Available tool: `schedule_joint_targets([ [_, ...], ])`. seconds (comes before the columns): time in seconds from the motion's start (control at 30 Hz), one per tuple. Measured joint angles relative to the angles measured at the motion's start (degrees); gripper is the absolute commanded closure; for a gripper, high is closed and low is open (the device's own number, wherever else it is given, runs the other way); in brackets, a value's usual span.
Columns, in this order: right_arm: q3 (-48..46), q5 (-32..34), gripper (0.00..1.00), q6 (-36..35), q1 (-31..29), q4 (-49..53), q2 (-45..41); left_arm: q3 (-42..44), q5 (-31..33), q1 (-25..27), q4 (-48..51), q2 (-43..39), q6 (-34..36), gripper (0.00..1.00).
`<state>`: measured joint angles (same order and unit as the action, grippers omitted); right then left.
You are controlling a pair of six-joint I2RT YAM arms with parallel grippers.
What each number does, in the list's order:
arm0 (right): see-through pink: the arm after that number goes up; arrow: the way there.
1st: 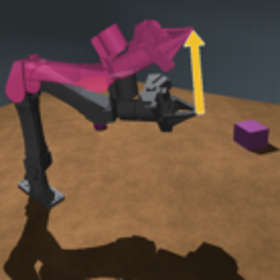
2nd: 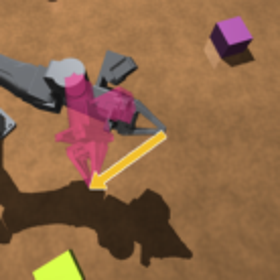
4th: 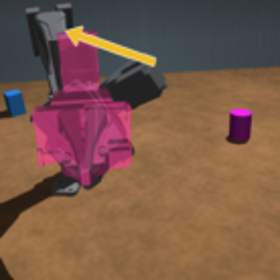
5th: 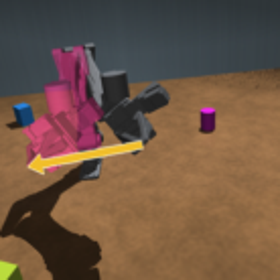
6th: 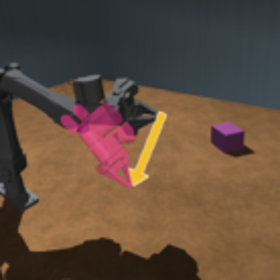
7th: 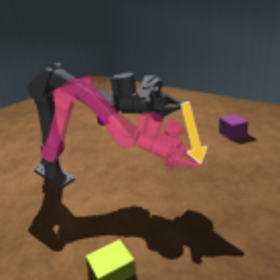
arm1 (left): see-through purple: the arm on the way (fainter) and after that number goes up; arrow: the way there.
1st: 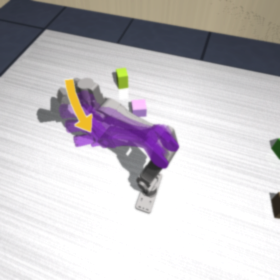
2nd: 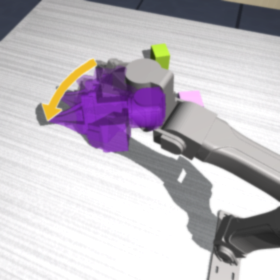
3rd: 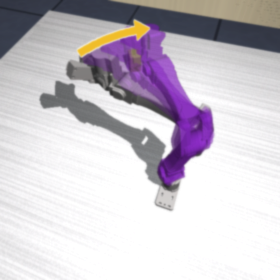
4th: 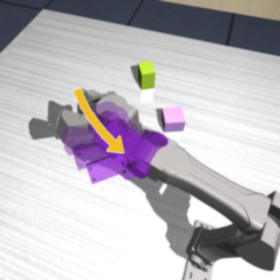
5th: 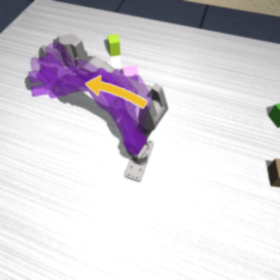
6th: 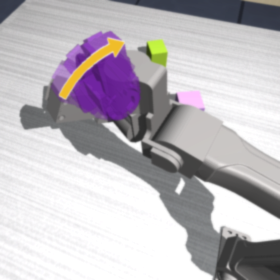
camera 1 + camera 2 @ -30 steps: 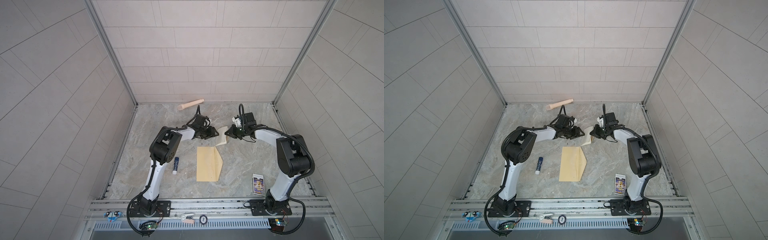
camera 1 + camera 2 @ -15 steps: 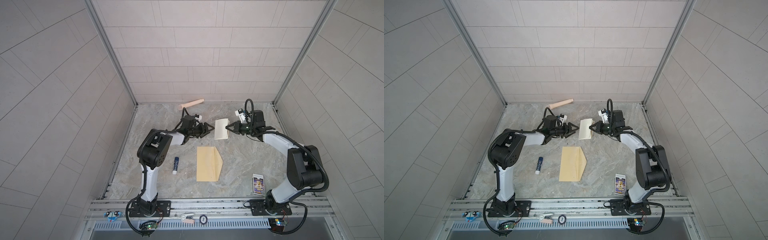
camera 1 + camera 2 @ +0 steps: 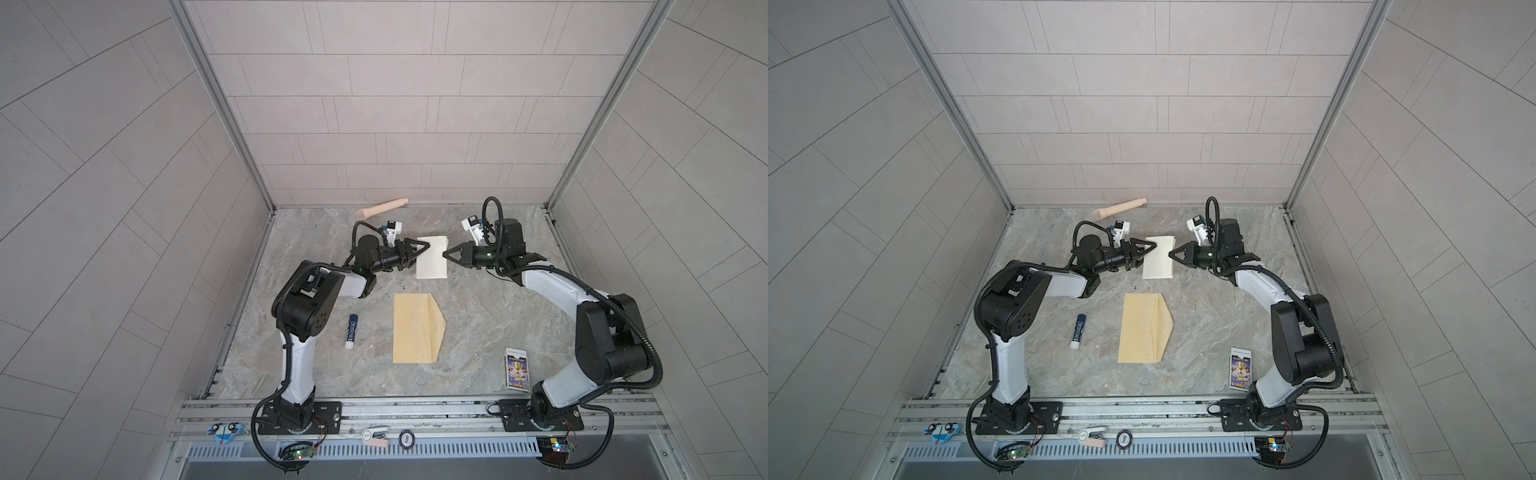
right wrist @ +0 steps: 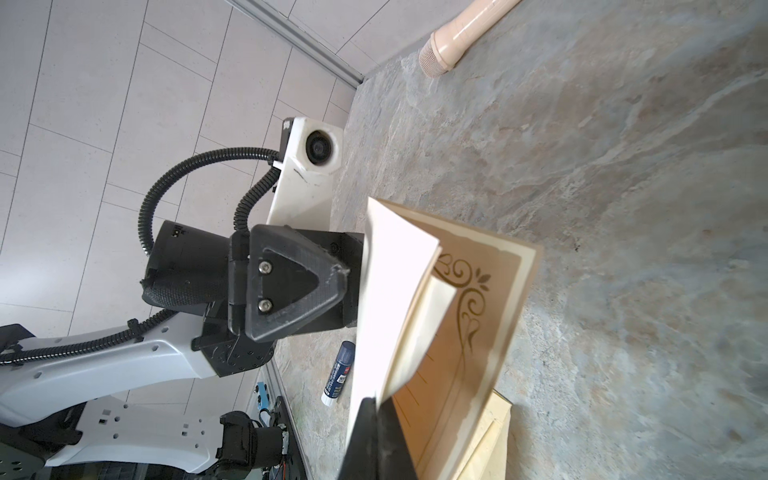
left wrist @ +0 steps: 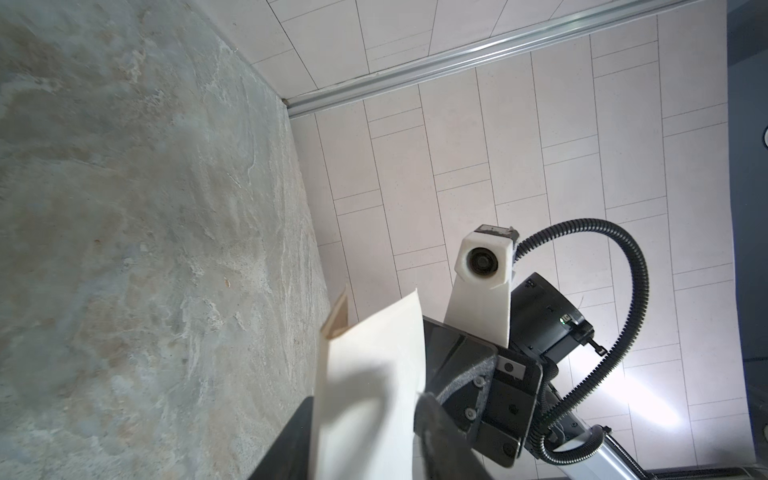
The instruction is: Place the letter into the envelope and seal it
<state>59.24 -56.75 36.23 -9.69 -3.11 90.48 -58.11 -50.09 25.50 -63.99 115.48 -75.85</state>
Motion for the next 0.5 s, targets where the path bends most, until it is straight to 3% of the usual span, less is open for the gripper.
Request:
schedule_joint_targets([
  [0.17, 0.48, 0.2, 1.0, -0.44, 0.0, 1.49, -0.17, 1.2, -0.61, -0.04, -1.38, -1.14, -0.46, 0.84],
  [0.23, 0.85, 0.37, 0.84, -0.94, 0.0, 3.13, -0.2, 1.46, -0.87, -0.04, -1.79, -1.4, -0.57, 0.89],
  [0.4, -0.24, 1.68, 0.27, -0.92, 0.48, 7.37, -4.33, 1.64, -1.36, -0.07, -2.21, -2.73, -0.59, 0.91],
  [0.5, -5.4, 1.64, 0.07, 2.6, 1.22, 4.39, -11.1, 2.49, -1.42, -0.09, -2.32, -4.61, -0.72, 0.93],
])
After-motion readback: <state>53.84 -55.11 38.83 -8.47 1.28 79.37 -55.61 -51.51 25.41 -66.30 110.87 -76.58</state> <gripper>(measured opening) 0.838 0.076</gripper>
